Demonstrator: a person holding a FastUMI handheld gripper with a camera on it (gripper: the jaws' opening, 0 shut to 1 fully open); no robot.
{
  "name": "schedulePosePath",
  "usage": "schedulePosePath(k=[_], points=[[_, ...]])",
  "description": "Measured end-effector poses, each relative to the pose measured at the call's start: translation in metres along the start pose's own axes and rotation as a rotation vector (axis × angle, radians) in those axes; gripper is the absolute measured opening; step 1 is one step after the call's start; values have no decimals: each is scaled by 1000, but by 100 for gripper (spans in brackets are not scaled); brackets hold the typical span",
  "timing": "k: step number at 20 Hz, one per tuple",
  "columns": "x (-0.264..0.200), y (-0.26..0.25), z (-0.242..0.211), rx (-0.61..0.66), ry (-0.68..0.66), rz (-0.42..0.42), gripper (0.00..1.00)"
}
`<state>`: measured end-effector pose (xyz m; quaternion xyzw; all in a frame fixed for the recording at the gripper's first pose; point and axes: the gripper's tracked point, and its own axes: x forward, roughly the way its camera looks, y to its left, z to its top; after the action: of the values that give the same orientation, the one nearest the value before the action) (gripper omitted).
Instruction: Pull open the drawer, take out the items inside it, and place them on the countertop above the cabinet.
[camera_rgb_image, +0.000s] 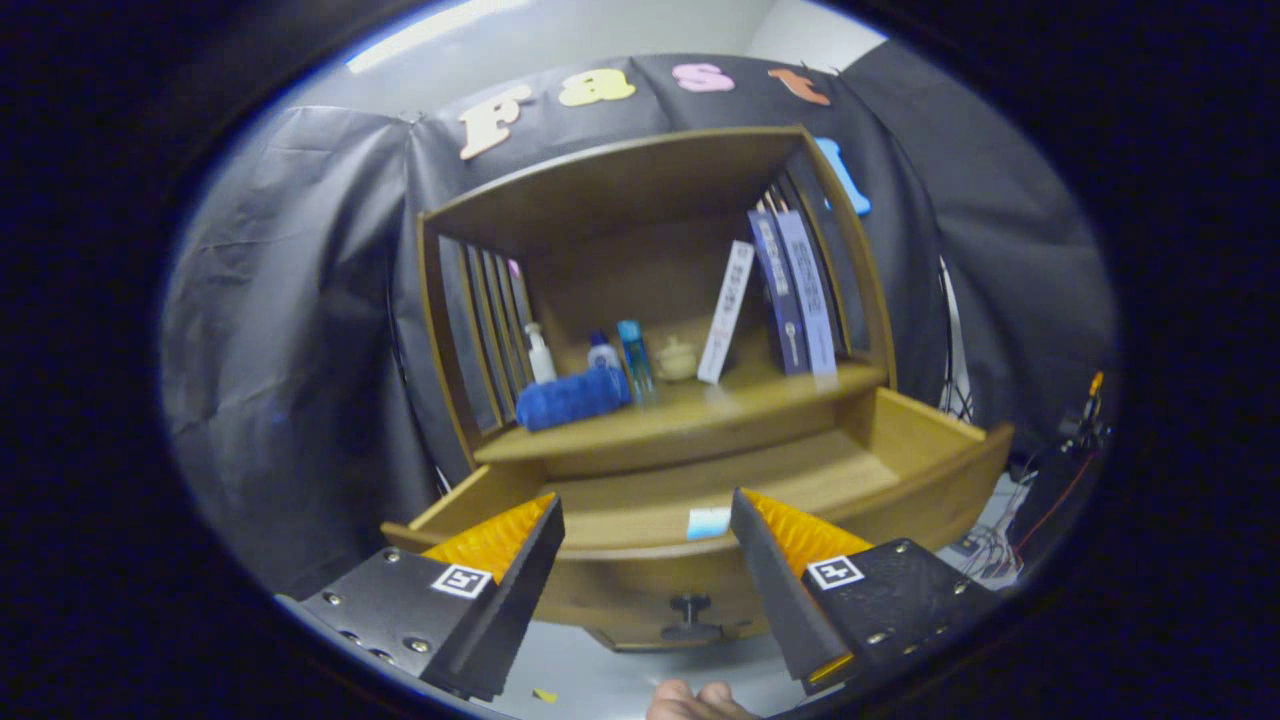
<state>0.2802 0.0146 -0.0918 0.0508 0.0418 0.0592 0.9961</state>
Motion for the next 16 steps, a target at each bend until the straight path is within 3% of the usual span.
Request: schedulePosePath(k=[3, 6, 8, 14, 16], points=[[34, 2, 4, -60, 104, -5, 99], [76, 8, -27, -65, 326, 37, 99], [90, 0, -54, -94, 481, -11, 100], [123, -46, -116, -161, 748, -187, 99], [124, -54, -135, -132, 820, -215, 88]])
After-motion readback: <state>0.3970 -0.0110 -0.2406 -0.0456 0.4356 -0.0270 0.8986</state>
